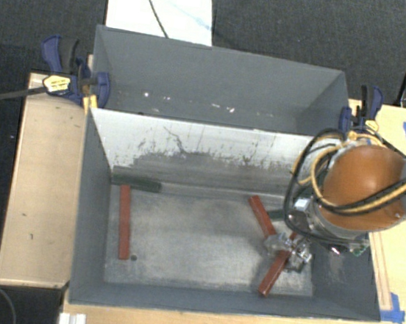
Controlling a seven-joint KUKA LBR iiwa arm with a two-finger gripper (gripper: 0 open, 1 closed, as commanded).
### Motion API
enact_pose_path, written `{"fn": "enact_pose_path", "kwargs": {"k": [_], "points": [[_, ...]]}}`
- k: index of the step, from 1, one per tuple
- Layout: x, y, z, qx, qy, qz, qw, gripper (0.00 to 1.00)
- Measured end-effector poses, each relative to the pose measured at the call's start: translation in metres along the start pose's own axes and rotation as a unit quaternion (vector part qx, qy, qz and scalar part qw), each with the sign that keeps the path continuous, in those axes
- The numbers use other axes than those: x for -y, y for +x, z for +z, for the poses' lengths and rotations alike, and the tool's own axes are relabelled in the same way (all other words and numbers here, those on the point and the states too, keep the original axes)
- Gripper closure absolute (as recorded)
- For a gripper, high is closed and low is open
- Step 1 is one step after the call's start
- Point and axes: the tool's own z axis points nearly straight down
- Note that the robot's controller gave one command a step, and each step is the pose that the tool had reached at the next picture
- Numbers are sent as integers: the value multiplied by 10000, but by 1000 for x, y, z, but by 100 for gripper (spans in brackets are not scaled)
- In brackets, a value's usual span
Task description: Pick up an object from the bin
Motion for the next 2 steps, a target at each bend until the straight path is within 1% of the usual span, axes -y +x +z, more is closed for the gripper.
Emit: {"fn": "enact_pose_path", "kwargs": {"k": [1,2], "points": [[-16,-13,-45,33,38,-2115,9774,100],[-20,-17,-162,36,67,-2081,9781,100]]}}
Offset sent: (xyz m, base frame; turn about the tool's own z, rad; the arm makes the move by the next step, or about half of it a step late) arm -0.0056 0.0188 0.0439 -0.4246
